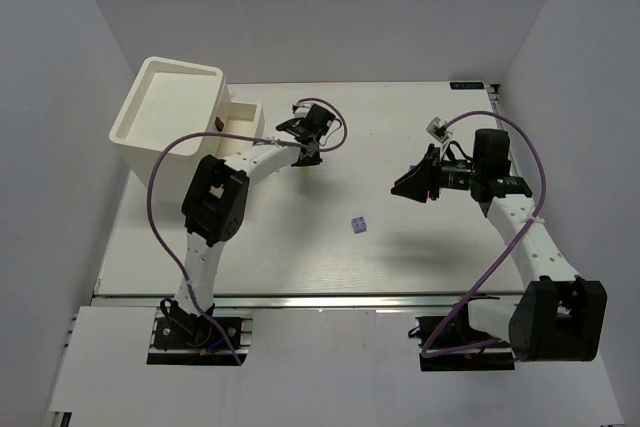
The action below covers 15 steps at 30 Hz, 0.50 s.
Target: Sort the legos into containers by color
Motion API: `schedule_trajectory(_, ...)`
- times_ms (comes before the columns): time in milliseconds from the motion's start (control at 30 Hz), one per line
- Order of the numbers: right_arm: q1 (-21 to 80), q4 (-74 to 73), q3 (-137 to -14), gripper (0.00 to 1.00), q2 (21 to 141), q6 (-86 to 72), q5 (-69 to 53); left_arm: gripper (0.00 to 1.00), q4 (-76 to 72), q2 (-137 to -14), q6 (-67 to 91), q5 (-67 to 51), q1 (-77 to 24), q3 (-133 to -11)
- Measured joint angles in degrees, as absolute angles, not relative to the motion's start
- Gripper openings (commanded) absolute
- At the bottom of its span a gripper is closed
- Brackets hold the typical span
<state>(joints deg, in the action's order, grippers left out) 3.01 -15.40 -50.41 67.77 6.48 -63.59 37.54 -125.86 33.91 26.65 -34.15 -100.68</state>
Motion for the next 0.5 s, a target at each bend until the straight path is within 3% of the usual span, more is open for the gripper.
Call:
schedule_trajectory(100, 3.05, -14.96, -49.84, 0.25, 68.01, 6.81, -63.55, 0.05, 36.23, -119.31, 30.39, 23.11, -35.24, -96.82)
schedule_trajectory(133, 3.07, -15.00, -49.78, 0.15, 68.20, 6.98, -63.53, 0.04, 35.99, -116.44, 29.36, 22.35, -35.51, -95.74)
schedule_trajectory(233, 3.18, -14.90, -49.76, 0.00, 68.73, 7.57, -63.29, 0.00, 35.83, -106.24, 26.26, 21.06, -36.51, -93.78)
schedule_trajectory(500, 3.86, -14.81, -49.63, 0.00, 69.23, 8.10, -61.34, 0.01, 41.78, -89.91, 19.00, 29.39, -34.81, -96.60)
